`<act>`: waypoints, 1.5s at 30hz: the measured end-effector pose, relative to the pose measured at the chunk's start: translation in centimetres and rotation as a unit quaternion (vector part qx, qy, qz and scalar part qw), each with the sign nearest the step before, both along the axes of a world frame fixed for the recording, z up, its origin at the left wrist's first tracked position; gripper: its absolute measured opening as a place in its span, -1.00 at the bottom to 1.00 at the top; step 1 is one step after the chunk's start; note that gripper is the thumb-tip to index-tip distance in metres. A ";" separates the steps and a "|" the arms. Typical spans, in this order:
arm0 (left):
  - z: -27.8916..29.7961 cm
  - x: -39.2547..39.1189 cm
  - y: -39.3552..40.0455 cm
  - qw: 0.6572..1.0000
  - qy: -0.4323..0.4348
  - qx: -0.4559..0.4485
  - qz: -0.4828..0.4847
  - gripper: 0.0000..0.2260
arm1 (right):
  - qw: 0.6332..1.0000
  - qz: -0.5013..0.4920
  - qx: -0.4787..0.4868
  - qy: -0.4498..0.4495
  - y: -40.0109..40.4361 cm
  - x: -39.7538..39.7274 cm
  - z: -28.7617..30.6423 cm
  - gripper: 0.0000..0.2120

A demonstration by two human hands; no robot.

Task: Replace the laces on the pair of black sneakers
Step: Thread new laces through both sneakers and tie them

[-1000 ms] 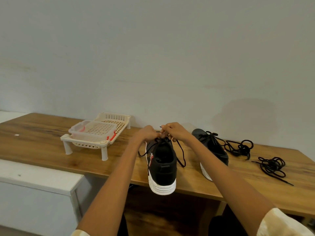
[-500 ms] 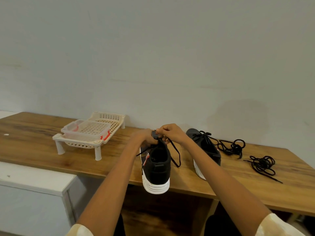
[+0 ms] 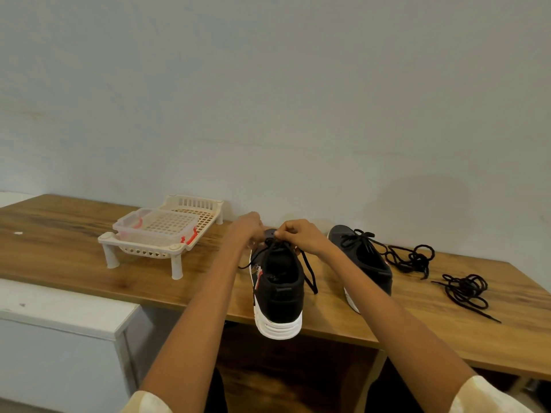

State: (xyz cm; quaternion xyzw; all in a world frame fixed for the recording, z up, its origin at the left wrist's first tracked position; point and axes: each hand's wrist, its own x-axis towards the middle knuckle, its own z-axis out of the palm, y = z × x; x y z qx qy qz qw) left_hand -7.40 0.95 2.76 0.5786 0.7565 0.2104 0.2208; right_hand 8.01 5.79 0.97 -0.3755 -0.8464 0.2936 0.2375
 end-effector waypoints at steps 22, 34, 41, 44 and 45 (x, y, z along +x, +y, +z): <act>-0.2 -0.7 -0.8 0.994 -0.064 -0.008 -0.089 -0.72 | 0.982 -0.035 -0.180 0.048 -0.9 0.0 0.8 -0.79; 0.2 0.1 0.2 0.999 -0.049 -0.015 -0.020 -0.73 | 0.969 -0.016 -0.227 0.091 -1.1 0.6 0.5 -0.83; -1.4 -1.3 0.9 0.976 -0.172 0.124 0.052 -0.85 | 0.999 -0.035 0.031 0.000 -0.2 -0.8 -0.6 -0.85; -1.8 -1.7 1.1 0.971 -0.193 0.131 0.054 -0.86 | 0.996 -0.066 0.052 0.004 0.1 -1.0 -1.2 -0.83; -1.8 -1.9 1.1 0.971 -0.201 0.117 0.046 -0.85 | 0.997 -0.068 0.047 -0.004 0.1 -1.0 -1.4 -0.82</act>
